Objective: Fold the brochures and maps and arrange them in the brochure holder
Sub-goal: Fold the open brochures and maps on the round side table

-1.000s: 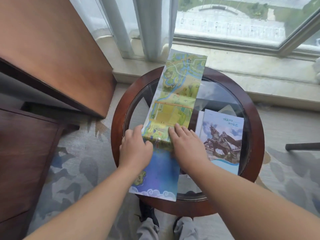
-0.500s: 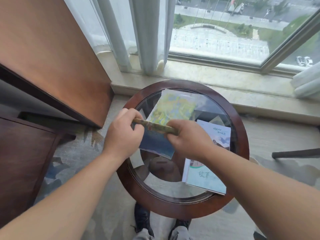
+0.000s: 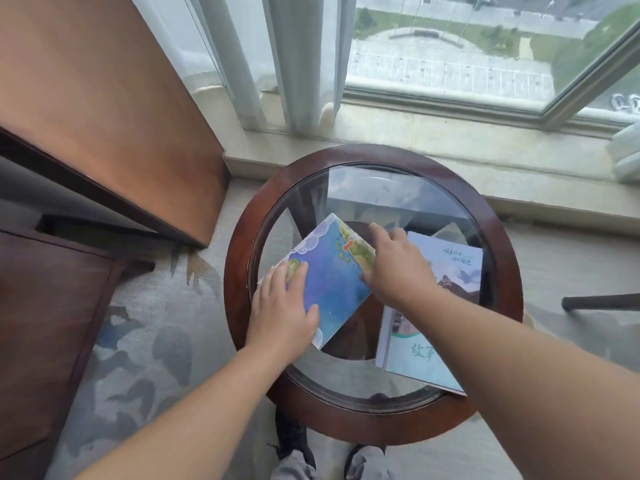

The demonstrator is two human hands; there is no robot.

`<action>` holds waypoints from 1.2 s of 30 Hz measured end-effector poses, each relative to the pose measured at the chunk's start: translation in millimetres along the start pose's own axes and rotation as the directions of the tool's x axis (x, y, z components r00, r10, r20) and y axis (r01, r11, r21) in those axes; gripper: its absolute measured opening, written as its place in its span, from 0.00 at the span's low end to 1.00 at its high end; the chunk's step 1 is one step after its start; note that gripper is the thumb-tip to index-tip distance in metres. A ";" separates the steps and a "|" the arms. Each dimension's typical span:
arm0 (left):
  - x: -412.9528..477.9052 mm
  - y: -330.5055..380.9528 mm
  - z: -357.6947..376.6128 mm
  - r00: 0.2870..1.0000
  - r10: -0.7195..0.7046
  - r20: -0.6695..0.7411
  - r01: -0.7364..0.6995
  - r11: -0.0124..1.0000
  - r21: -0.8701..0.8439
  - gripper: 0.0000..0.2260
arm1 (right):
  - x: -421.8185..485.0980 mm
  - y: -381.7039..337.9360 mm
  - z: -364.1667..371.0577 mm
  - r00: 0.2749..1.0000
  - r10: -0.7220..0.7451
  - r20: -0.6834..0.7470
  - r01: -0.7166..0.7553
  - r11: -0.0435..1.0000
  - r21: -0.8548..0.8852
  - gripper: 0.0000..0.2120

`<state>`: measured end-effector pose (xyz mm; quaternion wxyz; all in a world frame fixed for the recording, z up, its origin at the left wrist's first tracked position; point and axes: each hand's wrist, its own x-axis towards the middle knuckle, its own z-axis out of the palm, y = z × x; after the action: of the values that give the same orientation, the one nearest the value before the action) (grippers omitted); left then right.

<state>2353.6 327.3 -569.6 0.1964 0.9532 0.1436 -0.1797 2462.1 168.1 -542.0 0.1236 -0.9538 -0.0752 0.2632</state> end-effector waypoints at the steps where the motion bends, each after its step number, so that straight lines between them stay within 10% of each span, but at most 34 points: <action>1: 1.1 -1.1 7.2 1.000 -0.004 -0.003 0.005 0.999 0.040 0.31 | 2.0 1.7 5.9 0.999 -0.042 0.015 0.043 0.997 -0.062 0.39; 8: 58.4 27.0 23.3 0.978 0.201 -0.049 -0.193 0.972 0.132 0.30 | 8.0 6.4 35.2 0.946 -0.279 0.165 0.313 0.919 -0.239 0.49; 19: 38.3 -24.9 29.6 0.974 0.227 -0.013 -0.206 0.906 0.369 0.38 | 4.9 -2.8 34.7 0.962 -0.195 0.193 0.252 0.906 -0.340 0.53; 29: 36.5 -18.2 30.9 0.981 0.191 -0.012 -0.178 0.932 0.315 0.36 | -1.7 -23.9 20.9 0.963 -0.205 0.172 0.265 0.824 -0.500 0.29; 36: 57.5 -6.9 25.8 0.967 0.252 -0.029 -0.232 0.927 0.296 0.35 | 10.3 -10.4 14.6 0.932 -0.281 0.230 0.358 0.813 -0.459 0.38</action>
<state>2395.3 334.1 -617.0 0.0703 0.9874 0.0034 -0.1416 2462.5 183.1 -556.2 -0.0879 -0.9042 -0.3085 0.2822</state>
